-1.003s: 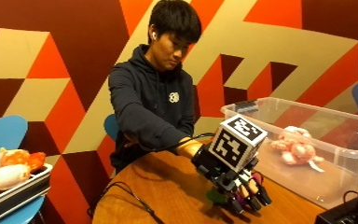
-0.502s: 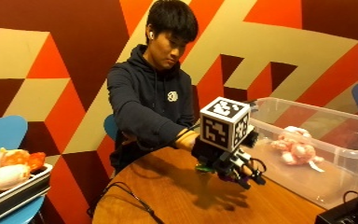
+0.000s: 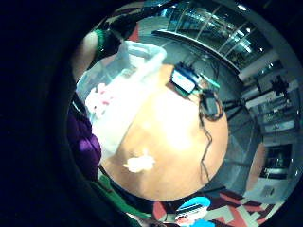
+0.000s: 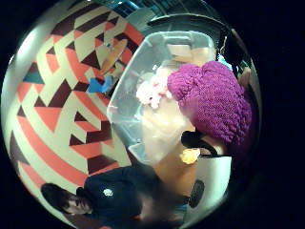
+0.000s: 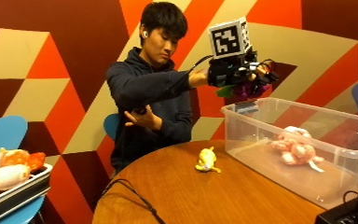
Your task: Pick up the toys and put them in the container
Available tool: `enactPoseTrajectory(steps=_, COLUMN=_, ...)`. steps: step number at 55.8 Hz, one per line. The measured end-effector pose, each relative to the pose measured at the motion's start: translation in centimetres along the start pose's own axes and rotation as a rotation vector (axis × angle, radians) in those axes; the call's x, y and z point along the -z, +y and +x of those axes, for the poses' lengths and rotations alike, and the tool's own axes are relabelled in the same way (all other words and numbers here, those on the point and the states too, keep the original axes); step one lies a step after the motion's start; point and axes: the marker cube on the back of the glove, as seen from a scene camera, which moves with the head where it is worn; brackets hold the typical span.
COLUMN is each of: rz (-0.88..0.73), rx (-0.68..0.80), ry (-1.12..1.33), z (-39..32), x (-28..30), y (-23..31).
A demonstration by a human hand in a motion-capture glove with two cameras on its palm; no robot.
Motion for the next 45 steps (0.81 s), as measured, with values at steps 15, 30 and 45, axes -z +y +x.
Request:
enactPoseTrajectory(steps=15, rz=-0.061, rx=0.163, ry=0.145, z=-7.7, x=-3.7, y=-1.4)
enactPoseTrajectory(steps=30, rz=-0.198, rx=0.075, ry=0.211, z=-7.1, x=-6.9, y=-1.1)
enactPoseTrajectory(steps=45, rz=-0.262, rx=0.092, ry=0.081, z=-2.5, x=-3.3, y=3.9)
